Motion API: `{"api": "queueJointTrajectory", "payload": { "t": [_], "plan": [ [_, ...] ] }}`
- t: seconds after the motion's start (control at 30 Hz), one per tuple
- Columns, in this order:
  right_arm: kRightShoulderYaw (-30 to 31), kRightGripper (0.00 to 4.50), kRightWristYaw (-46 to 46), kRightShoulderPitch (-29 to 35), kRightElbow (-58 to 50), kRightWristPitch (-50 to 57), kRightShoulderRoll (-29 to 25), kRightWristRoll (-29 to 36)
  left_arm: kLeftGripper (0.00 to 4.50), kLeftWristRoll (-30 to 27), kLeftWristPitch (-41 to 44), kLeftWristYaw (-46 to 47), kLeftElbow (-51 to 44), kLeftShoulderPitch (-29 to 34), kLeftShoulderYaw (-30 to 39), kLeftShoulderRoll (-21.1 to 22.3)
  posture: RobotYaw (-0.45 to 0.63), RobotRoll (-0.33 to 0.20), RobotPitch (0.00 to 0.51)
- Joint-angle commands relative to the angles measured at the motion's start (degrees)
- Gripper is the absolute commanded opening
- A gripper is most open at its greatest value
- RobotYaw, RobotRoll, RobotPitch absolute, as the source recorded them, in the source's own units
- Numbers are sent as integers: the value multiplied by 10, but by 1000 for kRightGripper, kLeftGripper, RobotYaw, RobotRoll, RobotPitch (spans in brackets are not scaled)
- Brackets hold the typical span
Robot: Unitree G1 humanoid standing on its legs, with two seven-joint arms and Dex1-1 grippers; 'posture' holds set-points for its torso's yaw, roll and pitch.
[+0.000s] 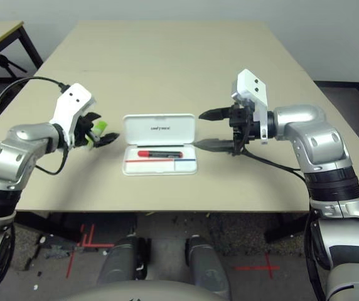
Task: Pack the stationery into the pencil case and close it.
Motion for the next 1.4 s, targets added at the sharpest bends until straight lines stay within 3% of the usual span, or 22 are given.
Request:
{"api": "queueJointTrajectory", "payload": {
  "t": [0.03, 0.2, 0.43, 0.83, 0.97, 1.17, 1.2, 1.4],
  "plan": [
    [10, 4453, -1, -3, 3, -6, 1, -3, 4500, 7, 34, 14, 35, -17, -5, -8, 12, 0, 74],
    [13, 4453, -7, 2, 1, -6, 3, -5, 4500, 10, 60, 36, 110, -61, 3, -34, 4, 0, 78],
    [17, 4453, -14, 6, 0, -10, 4, -10, 4500, 25, 22, 29, 228, -109, -17, -43, -11, 0, 74],
    [19, 4453, -32, 12, -10, -13, -1, -16, 4500, 33, -55, 26, 375, -118, -15, -76, -43, 0, 64],
    [17, 4500, -35, 11, -10, -17, 0, -18, 3553, 35, -66, 22, 393, -124, -15, -79, -47, 0, 60],
    [15, 4500, -41, 7, -5, -25, 2, -18, 1252, 45, -74, 11, 369, -122, -24, -65, -47, 0, 60],
    [15, 4500, -42, 6, -5, -23, 2, -18, 1064, 49, -77, 4, 356, -118, -29, -56, -47, 0, 60],
    [21, 4500, -43, 3, 1, -23, 1, -24, 1074, 53, -77, -60, 256, -77, -49, 16, -41, 0, 61]
  ]
}}
